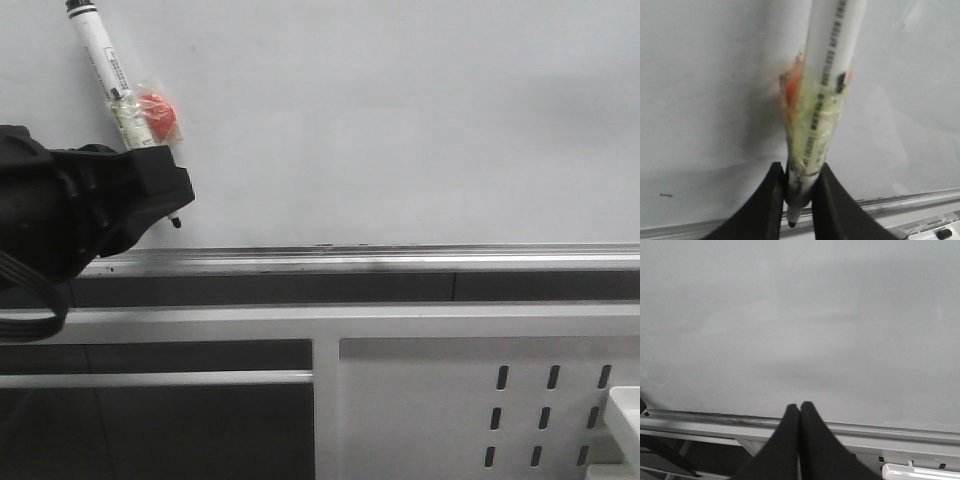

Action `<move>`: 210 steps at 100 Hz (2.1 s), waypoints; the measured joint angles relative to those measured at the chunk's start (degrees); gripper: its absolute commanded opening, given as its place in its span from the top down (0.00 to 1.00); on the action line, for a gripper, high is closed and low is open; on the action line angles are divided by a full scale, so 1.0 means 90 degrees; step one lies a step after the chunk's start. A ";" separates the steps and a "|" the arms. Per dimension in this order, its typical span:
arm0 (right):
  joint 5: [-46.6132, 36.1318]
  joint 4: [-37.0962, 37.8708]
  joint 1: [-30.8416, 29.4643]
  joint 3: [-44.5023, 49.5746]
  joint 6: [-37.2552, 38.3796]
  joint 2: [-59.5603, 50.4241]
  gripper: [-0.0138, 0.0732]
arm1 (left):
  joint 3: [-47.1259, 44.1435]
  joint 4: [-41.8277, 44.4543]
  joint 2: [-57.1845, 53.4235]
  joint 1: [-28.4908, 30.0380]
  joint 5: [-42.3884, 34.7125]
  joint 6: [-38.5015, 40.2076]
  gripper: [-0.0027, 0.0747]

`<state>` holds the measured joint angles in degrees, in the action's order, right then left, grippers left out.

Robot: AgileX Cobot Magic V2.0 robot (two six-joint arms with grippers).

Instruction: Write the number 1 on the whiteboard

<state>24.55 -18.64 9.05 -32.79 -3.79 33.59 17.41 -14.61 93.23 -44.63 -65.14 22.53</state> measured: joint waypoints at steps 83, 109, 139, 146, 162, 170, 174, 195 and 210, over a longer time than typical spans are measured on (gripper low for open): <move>0.0093 -0.0324 0.3427 -0.0015 -0.2527 0.1033 0.40 | -0.0205 0.3357 -0.0685 0.0000 0.1718 -0.2575 0.99; -0.0344 -0.0164 0.3962 -0.0295 -0.2700 0.2194 0.39 | 0.0708 0.4588 -0.1896 -0.0171 0.5359 -0.3144 0.99; -0.0441 -0.0164 0.4183 -0.1163 -0.2806 0.3466 0.39 | 0.1069 0.4917 -0.2169 -0.0501 0.6590 -0.3192 0.99; -0.0441 -0.0164 0.4183 -0.1295 -0.2818 0.3675 0.39 | 0.1069 0.4926 -0.2169 -0.0501 0.6634 -0.3192 0.99; -0.0453 -0.0164 0.4277 -0.1412 -0.2818 0.3875 0.39 | 0.1069 0.4926 -0.2169 -0.0501 0.6644 -0.3197 0.99; -0.0453 -0.0164 0.4339 -0.1412 -0.2818 0.3890 0.39 | 0.1069 0.4926 -0.2169 -0.0501 0.6568 -0.3197 0.99; -0.0476 -0.0164 0.4355 -0.1412 -0.2818 0.3890 0.39 | 0.1069 0.4911 -0.2169 -0.0501 0.6469 -0.3197 0.99; -0.0519 -0.0164 0.4371 -0.1412 -0.2818 0.3923 0.50 | 0.1069 0.4822 -0.2169 -0.0501 0.6145 -0.3197 0.99; -0.0519 -0.0164 0.4371 -0.1412 -0.2818 0.3923 0.63 | 0.1079 0.4812 -0.2169 -0.0501 0.6095 -0.3197 0.99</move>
<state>19.88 -20.12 48.39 -45.50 -29.15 68.90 27.12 28.70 73.70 -49.15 -10.29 -6.24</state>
